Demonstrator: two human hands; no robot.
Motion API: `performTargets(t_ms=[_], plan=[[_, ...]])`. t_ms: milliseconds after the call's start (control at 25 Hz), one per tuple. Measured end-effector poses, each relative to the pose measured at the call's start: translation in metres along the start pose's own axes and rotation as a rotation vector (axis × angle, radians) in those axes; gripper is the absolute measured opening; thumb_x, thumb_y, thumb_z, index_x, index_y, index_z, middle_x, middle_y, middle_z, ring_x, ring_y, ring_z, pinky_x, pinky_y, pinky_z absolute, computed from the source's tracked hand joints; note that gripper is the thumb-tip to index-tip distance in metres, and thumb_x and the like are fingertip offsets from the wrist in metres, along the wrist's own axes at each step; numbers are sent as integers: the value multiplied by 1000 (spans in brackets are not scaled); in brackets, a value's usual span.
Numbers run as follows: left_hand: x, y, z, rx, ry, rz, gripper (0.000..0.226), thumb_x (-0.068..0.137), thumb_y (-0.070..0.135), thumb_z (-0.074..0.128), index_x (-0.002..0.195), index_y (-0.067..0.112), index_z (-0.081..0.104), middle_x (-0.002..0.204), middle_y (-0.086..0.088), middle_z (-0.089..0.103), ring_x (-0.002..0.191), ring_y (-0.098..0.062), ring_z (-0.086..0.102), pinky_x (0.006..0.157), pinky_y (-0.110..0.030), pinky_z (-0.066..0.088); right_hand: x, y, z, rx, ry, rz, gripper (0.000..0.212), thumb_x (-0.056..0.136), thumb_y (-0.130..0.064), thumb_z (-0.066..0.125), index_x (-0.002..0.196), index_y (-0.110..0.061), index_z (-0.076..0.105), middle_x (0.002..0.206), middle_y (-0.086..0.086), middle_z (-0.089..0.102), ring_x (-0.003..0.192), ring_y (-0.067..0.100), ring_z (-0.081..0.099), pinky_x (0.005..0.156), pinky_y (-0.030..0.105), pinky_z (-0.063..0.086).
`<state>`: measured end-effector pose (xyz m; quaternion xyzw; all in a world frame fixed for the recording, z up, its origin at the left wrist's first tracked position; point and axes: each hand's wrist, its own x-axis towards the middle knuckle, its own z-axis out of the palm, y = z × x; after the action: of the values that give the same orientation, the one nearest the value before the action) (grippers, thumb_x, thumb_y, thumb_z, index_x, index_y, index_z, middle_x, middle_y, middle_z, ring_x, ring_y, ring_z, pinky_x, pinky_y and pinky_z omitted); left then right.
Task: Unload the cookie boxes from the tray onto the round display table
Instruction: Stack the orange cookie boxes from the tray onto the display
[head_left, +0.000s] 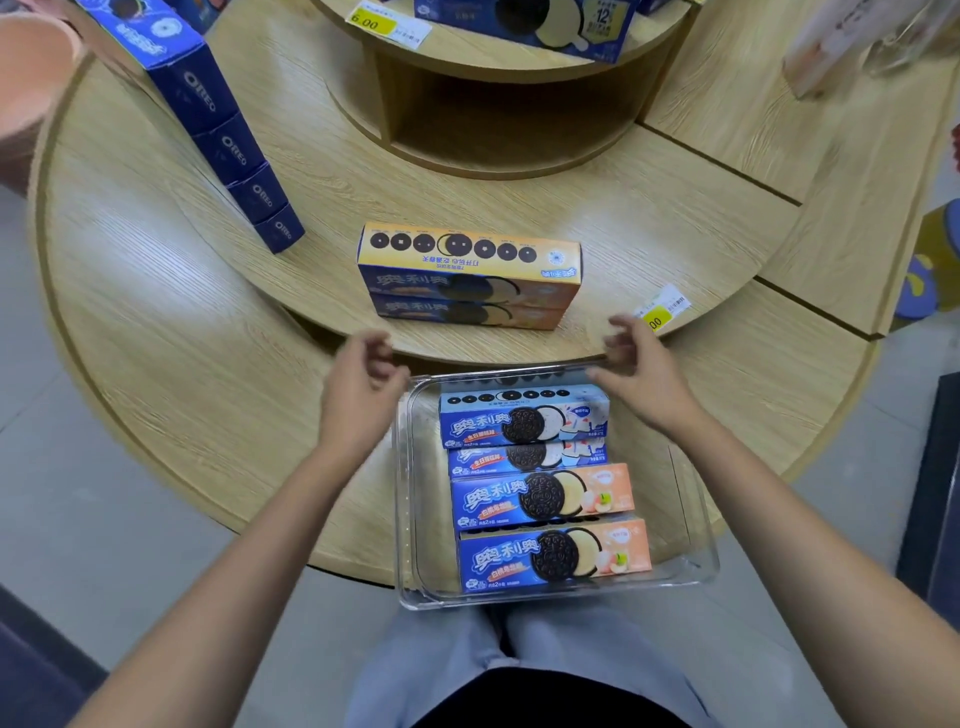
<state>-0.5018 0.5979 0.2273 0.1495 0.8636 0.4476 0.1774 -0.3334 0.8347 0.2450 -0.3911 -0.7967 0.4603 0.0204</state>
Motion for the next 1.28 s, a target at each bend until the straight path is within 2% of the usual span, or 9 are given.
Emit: performTargets(t_ms=[120,200,320,440,640,880,1040,1120,1280], plan=[[-62,-11,33,170,-318,-102,49,81,19,64,127,15,47,125,-4,57,102,-17,57,82,-32,49,-47,32,10,-57,-93,143,63,76,-7,71,132,-6,41,116,6,50,92,11,49,83,20,35],[-87,-21,52,337,-412,-50,62,81,30,65,134,18,37,136,-3,50,119,-20,51,97,-37,44,-71,50,19,-103,-166,254,71,73,-12,74,135,-13,39,125,8,44,105,16,46,90,26,37],[-104,-32,74,436,-525,-63,79,80,41,63,143,16,23,152,-8,24,137,-25,33,112,-35,29,-92,71,30,-162,-261,386,98,55,-29,81,139,-26,29,135,9,37,116,22,47,103,38,40],[-106,-38,88,422,-600,-186,90,79,44,64,147,17,13,157,-8,8,140,-28,27,113,-37,29,-100,83,38,-107,-314,424,127,34,-37,84,138,-41,11,132,6,46,112,28,55,95,47,48],[-92,-31,80,407,-570,-216,70,69,38,76,128,12,49,129,-10,56,113,-25,56,93,-32,44,-109,86,37,-103,-305,380,129,47,0,85,146,-28,6,124,2,52,107,25,57,95,39,47],[-79,-30,54,236,-593,-298,77,44,28,91,111,13,57,105,-3,65,91,-19,63,81,-32,51,-112,92,25,18,-342,384,144,24,-19,87,140,-39,5,126,6,54,114,28,56,98,45,48],[-76,-28,31,332,-525,-124,67,42,30,91,101,20,61,98,2,56,85,-13,57,72,-28,46,-119,80,15,-12,-384,430,99,41,-4,87,128,-20,41,90,-1,62,81,19,62,61,24,53],[-76,-21,17,338,-463,-24,67,43,27,90,103,23,61,96,4,50,87,-11,51,70,-21,39,-123,72,9,-88,-429,442,76,45,-8,88,114,-11,56,83,1,64,72,15,61,56,25,50],[-69,4,-25,131,-365,74,66,40,21,92,94,40,58,95,12,53,88,-3,54,73,-6,41,-126,51,-6,-260,-469,208,62,46,-30,88,96,-26,52,84,-7,64,68,10,59,56,24,48]])
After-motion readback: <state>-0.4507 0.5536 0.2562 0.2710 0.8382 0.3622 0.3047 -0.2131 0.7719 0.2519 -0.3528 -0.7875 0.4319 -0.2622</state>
